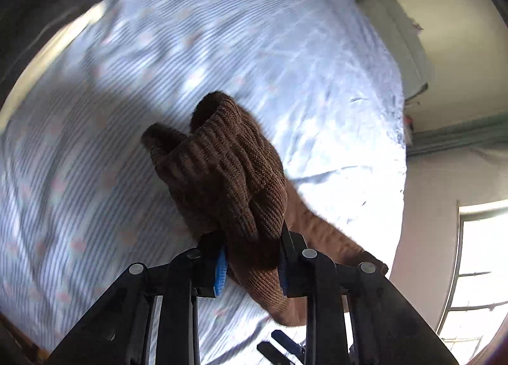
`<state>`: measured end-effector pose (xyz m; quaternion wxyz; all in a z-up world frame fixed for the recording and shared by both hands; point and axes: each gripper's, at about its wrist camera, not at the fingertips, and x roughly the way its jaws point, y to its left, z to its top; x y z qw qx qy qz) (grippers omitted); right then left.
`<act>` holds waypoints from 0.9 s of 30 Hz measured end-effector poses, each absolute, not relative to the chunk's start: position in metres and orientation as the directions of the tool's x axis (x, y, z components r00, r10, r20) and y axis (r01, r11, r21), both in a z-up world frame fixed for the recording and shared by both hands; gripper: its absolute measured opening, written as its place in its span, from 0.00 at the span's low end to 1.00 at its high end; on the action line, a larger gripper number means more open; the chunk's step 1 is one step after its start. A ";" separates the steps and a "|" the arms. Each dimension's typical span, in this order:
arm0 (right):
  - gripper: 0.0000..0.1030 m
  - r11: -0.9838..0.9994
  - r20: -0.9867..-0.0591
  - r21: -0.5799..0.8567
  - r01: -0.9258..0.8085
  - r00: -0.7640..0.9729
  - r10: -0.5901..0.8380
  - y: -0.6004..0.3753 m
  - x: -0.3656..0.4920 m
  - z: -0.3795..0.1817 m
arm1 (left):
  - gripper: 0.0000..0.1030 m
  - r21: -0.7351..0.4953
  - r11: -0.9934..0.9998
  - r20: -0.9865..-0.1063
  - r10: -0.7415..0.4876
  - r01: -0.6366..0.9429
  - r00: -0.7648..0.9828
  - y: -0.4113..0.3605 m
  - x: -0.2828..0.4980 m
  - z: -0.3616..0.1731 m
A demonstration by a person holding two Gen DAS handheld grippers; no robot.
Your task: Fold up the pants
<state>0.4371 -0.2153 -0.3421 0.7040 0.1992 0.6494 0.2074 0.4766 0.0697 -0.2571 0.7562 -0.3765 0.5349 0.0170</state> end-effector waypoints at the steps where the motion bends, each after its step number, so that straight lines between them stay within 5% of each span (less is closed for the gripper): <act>1: 0.66 0.831 -0.826 0.555 -0.042 0.087 0.556 -0.215 0.442 -0.337 | 0.24 -0.543 0.727 -0.825 -0.369 -0.420 0.427 0.068 0.485 -0.254; 9: 0.65 0.840 -0.780 0.529 -0.117 0.322 0.536 -0.241 0.503 -0.277 | 0.23 -0.488 0.775 -0.850 -0.318 -0.401 0.421 0.076 0.520 -0.246; 17: 0.68 0.837 -0.814 0.517 -0.177 0.199 0.545 -0.209 0.498 -0.304 | 0.23 -0.474 0.783 -0.863 -0.321 -0.403 0.390 0.085 0.520 -0.260; 23: 0.70 0.882 -0.844 0.372 -0.289 0.291 0.451 -0.181 0.495 -0.290 | 0.23 -0.460 0.772 -0.875 -0.308 -0.439 0.374 0.103 0.501 -0.274; 26: 0.55 0.891 -0.851 0.280 -0.357 0.337 0.403 -0.176 0.496 -0.285 | 0.22 -0.453 0.764 -0.882 -0.309 -0.460 0.355 0.113 0.486 -0.284; 27: 0.37 0.887 -0.864 0.292 -0.358 0.299 0.405 -0.176 0.499 -0.292 | 0.22 -0.452 0.757 -0.885 -0.313 -0.472 0.345 0.117 0.480 -0.288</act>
